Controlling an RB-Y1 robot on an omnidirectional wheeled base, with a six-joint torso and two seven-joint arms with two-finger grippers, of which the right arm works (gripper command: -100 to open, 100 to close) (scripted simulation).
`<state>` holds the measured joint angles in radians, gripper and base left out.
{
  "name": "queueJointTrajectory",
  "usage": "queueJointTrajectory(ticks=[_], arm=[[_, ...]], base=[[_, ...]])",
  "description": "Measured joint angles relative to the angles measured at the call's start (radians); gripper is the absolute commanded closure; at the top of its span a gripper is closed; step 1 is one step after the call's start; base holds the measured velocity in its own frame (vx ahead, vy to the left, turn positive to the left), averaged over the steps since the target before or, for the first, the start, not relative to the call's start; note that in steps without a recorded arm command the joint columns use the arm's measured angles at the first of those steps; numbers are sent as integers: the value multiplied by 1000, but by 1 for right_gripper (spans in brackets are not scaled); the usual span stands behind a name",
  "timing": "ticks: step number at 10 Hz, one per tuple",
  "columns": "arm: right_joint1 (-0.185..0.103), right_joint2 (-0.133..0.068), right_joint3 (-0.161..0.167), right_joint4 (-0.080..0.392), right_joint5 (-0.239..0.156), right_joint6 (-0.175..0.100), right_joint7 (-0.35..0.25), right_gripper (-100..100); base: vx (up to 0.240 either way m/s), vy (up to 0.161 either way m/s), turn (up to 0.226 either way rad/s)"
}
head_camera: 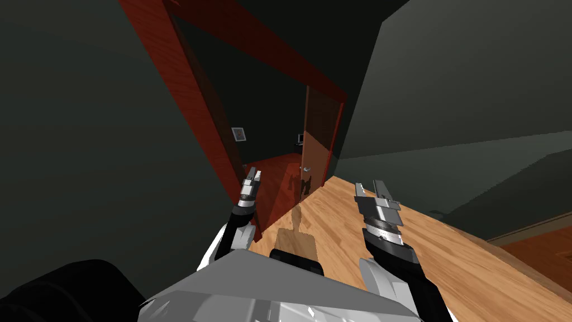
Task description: Push the door open
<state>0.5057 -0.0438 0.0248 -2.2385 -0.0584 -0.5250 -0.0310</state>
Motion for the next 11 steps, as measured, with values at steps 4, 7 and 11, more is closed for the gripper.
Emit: queueJointTrajectory(ticks=[4, 7, 11], arm=[[-32, -13, 24, 82, -5, -14, -2, -100], [-56, -28, 40, 149, -13, -26, -8, -100], [-89, -43, 66, 242, -21, -43, -13, -100]], base=[[121, -69, 76], [123, -67, 100], [88, -64, 86]])
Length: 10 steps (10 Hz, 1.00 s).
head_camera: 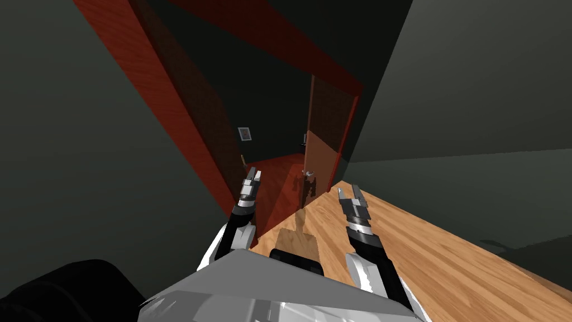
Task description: Push the door open
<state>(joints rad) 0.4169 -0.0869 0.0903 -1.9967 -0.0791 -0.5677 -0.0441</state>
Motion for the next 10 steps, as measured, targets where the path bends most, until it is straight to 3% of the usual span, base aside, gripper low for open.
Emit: queueJointTrajectory(ticks=[10], arm=[[-91, -38, 70, 258, -20, -55, -12, -100]], base=[[78, -75, 91]])
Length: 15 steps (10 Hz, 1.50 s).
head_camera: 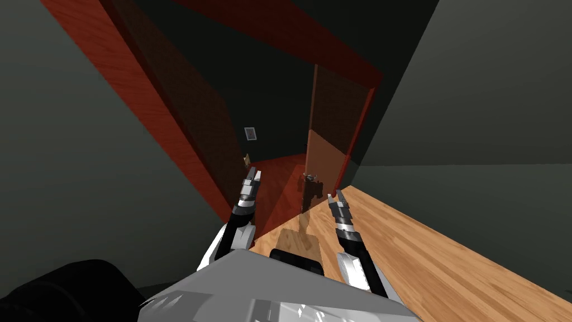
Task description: Push the door open
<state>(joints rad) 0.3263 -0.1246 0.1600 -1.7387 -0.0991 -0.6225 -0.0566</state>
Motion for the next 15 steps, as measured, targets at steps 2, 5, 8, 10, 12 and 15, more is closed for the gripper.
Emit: queueJointTrajectory(ticks=[2, 5, 8, 10, 12, 15], arm=[[-24, -10, 13, 55, -6, -7, -4, -100], [-57, -23, 39, 148, -13, -27, -9, -100], [-95, -36, 63, 251, -21, -46, -14, -100], [-111, -43, 82, 311, -25, -64, -17, -100], [-133, -50, 100, 369, -29, -72, -18, -100], [-171, -64, 121, 459, -38, -84, -24, -100]], base=[[85, -94, 114], [77, -109, 113], [74, -93, 110], [83, -97, 111], [73, -113, 119], [60, -103, 97]])
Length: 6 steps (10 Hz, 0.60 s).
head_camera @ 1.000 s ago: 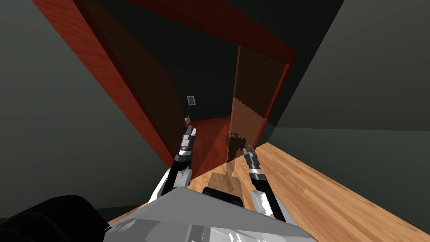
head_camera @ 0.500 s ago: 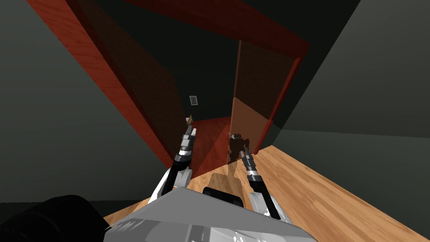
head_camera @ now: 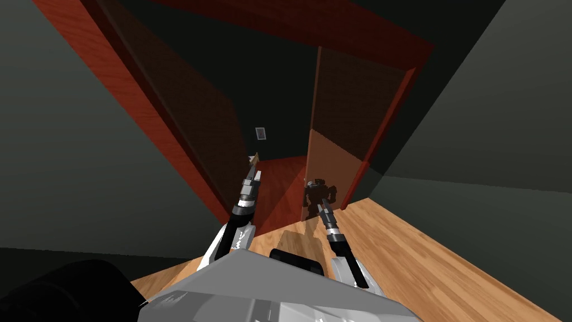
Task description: Push the door open
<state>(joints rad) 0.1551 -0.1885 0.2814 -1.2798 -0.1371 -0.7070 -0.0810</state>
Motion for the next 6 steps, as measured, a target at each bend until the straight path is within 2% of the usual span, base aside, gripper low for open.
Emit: queueJointTrajectory(ticks=[6], arm=[[-51, -21, 45, 152, -12, -28, -6, -100]], base=[[68, -98, 95]])
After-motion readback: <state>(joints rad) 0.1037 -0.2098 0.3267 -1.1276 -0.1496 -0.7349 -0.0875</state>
